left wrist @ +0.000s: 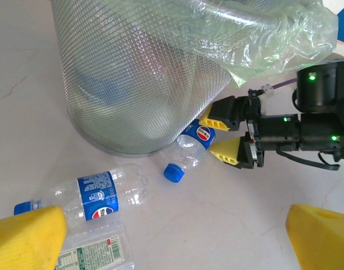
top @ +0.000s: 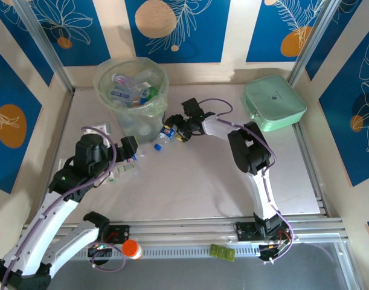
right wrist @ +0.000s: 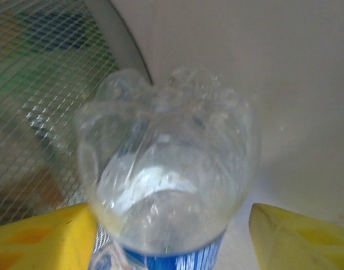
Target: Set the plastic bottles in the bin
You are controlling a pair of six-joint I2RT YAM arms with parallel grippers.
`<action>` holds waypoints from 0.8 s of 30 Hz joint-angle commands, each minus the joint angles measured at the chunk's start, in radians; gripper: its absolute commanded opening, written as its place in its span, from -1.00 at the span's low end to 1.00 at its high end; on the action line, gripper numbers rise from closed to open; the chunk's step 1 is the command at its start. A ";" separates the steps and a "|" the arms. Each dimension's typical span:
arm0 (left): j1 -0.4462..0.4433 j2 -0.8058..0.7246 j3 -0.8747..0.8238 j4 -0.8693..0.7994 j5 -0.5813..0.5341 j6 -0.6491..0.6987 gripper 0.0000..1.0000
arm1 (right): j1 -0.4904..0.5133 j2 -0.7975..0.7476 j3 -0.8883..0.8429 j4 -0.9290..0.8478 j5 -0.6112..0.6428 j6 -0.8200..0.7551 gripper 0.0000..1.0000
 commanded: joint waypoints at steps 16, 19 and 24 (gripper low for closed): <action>-0.017 -0.001 0.038 -0.035 -0.061 0.021 0.99 | -0.025 -0.110 -0.142 0.122 -0.024 0.018 -0.01; -0.017 0.003 0.044 -0.014 -0.014 0.022 0.99 | -0.035 -0.191 -0.218 0.147 -0.037 0.005 -0.01; -0.017 0.034 0.068 0.025 0.165 0.074 0.99 | -0.040 -0.344 -0.351 0.187 -0.069 -0.038 -0.01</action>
